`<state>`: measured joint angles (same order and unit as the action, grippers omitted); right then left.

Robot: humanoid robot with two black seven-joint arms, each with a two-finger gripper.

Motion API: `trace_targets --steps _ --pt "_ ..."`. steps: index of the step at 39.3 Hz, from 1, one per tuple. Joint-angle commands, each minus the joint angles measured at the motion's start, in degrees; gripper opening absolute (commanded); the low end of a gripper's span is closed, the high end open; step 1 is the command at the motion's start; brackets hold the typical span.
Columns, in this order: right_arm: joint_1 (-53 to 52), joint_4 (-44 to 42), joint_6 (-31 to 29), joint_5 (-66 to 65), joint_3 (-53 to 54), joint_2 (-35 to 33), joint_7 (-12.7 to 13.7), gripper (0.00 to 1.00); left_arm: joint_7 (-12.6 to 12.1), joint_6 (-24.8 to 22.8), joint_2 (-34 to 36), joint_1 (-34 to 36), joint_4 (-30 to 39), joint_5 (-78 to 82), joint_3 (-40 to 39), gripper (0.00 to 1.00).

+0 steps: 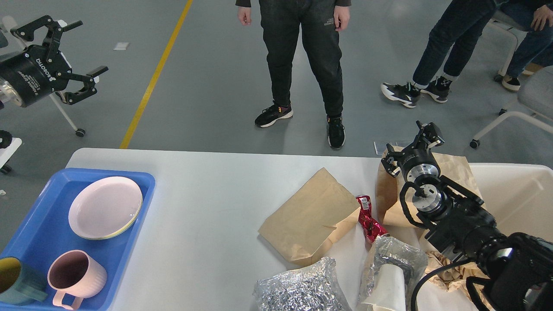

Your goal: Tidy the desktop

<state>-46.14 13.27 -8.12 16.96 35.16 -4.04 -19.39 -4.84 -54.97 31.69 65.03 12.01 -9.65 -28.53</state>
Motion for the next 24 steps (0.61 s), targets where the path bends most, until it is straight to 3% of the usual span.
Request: trace_targets --steps 1,8,15,20,24 --pt "0.0 0.0 -0.05 0.0 0.0 0.0 0.05 1.0 0.0 1.62 -5.4 0.0 -3.21 -2.21 -3.28 0.96" --pt "0.0 0.0 0.04 0.0 0.0 0.0 0.05 1.0 0.09 2.77 -12.95 0.35 -11.9 -3.79 -10.22 0.96" --pt "0.0 0.0 -0.05 0.0 0.0 0.0 0.05 1.0 1.14 2.77 -15.34 0.62 -16.66 -3.71 -11.64 0.96" --pt "0.0 0.0 0.04 0.0 0.0 0.0 0.05 1.0 4.48 2.77 -17.7 0.79 -20.44 -3.79 -11.64 0.96" --pt "0.0 0.0 -0.05 -0.08 0.0 0.0 -0.04 1.0 9.04 2.77 -19.9 0.97 -23.17 -3.71 -11.02 0.96"
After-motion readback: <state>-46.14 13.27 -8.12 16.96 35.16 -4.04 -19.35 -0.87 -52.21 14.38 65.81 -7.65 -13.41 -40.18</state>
